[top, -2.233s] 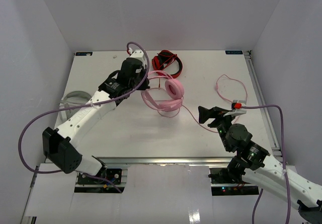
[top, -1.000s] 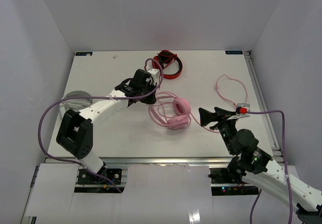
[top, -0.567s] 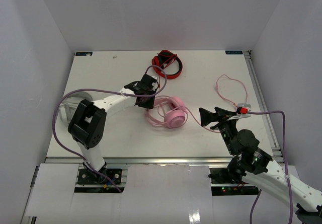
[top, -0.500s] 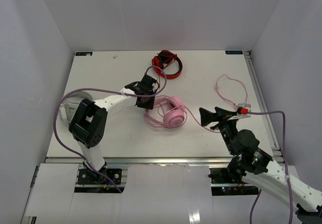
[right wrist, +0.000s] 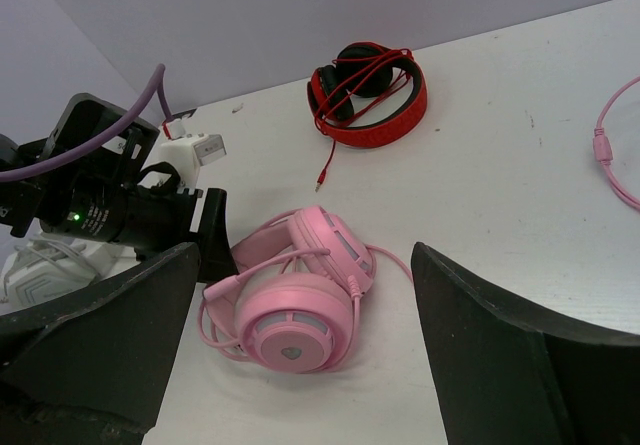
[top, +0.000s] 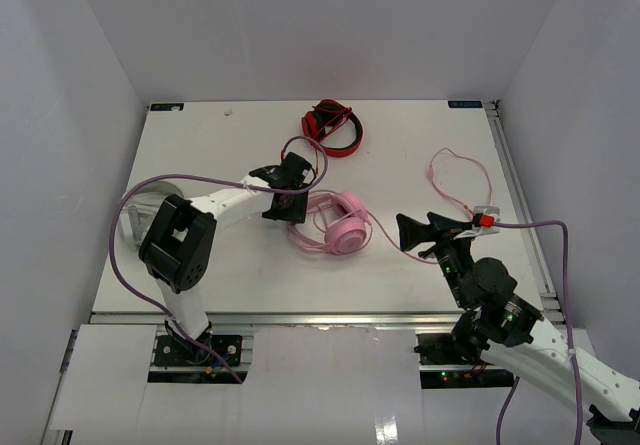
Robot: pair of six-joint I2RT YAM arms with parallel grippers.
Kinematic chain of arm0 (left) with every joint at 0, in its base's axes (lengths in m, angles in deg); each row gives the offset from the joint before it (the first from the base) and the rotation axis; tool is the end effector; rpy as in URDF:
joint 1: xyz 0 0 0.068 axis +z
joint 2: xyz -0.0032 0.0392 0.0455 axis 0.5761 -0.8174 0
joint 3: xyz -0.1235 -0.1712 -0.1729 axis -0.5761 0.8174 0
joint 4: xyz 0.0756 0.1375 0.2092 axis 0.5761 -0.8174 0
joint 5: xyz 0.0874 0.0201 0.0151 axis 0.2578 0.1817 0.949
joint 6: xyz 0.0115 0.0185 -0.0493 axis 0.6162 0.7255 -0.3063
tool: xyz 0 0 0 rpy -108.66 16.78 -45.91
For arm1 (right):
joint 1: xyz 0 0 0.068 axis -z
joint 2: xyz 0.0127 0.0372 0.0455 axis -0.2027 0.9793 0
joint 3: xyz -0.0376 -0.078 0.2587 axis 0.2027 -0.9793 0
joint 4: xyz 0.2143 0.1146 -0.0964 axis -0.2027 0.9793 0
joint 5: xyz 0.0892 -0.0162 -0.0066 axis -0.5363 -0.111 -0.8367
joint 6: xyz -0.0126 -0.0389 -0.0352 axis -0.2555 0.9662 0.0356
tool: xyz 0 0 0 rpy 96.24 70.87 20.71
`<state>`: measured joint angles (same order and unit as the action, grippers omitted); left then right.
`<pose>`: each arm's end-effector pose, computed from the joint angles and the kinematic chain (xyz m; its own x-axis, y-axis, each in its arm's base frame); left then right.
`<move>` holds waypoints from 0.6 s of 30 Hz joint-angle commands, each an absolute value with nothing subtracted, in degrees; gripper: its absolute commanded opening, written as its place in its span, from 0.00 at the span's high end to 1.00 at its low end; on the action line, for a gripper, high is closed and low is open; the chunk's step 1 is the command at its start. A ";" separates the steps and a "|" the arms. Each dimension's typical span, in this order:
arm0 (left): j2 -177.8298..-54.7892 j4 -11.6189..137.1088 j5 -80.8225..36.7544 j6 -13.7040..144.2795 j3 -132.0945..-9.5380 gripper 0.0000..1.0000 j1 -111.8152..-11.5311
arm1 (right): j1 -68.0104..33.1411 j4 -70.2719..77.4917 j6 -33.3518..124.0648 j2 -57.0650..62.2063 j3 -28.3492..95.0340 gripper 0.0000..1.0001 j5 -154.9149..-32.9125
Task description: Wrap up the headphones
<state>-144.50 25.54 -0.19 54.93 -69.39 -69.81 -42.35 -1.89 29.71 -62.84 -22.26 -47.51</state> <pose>0.3020 -0.1984 0.1870 -0.8867 0.1711 -0.4295 0.1602 0.9852 0.0617 0.0803 0.0726 0.2795 -0.0152 0.4865 -0.8735 -0.2841 0.8355 0.4703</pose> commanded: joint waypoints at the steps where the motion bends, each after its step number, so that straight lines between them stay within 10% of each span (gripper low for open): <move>1: -143.76 26.45 -2.84 53.69 -69.43 0.33 -70.07 | -42.59 -4.40 29.50 -63.69 -22.08 0.07 -47.34; 18: -146.72 27.75 -3.15 50.38 -65.76 0.42 -70.07 | -42.54 -4.10 29.41 -64.85 -22.08 0.07 -47.60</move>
<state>-147.00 26.76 -3.05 51.73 -67.78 -69.81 -42.35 -1.87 29.69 -64.07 -22.26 -47.71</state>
